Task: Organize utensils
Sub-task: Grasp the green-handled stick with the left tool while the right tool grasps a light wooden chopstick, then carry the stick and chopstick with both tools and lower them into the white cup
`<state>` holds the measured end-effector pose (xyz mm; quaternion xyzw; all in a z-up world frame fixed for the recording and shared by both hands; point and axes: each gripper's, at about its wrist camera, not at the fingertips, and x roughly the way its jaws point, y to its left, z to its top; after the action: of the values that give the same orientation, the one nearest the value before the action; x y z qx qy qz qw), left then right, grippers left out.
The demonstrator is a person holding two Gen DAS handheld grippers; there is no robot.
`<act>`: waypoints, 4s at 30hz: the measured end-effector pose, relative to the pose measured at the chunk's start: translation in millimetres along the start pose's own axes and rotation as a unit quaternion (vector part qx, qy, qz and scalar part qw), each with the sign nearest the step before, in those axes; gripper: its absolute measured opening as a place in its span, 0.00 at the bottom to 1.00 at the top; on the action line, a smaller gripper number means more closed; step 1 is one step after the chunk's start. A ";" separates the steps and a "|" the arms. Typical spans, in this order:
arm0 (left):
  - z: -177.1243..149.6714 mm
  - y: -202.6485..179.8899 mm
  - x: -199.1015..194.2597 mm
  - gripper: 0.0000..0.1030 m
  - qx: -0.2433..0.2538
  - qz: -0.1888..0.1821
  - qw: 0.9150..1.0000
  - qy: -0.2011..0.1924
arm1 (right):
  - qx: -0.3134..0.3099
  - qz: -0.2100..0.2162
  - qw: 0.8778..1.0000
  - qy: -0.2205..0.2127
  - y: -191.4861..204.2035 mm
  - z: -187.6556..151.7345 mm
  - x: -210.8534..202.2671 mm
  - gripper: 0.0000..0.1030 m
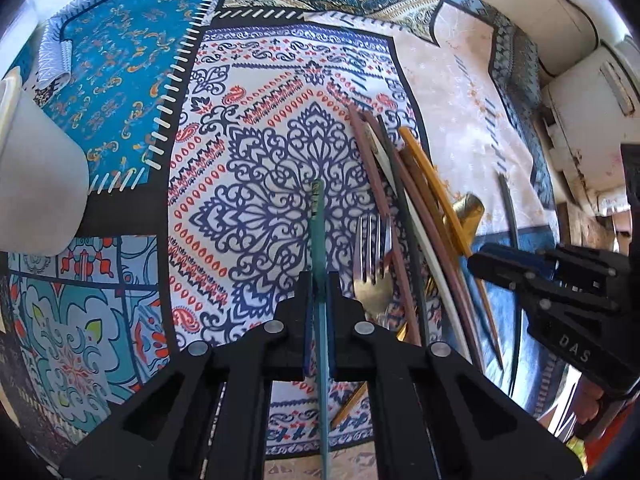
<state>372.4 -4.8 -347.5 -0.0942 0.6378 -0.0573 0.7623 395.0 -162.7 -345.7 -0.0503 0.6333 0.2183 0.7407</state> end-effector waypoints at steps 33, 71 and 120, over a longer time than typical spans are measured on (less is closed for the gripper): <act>14.9 -16.5 -39.7 0.04 0.067 -0.002 0.998 -0.022 | 0.019 -0.017 0.999 -0.032 7.0 4.5 -29.6 0.05; -16.5 82.4 -301.8 0.03 0.007 0.007 0.941 -0.338 | -0.050 0.024 0.952 -0.302 165.3 65.6 -164.2 0.05; 14.9 193.6 -216.7 0.04 -0.049 0.010 0.969 -0.240 | -0.070 0.026 0.976 -0.206 256.9 123.7 -37.5 0.06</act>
<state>341.7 230.1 -178.6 -0.1360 0.4390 0.0054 0.8881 405.0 102.1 -234.0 -0.0391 0.4514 0.2871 0.8440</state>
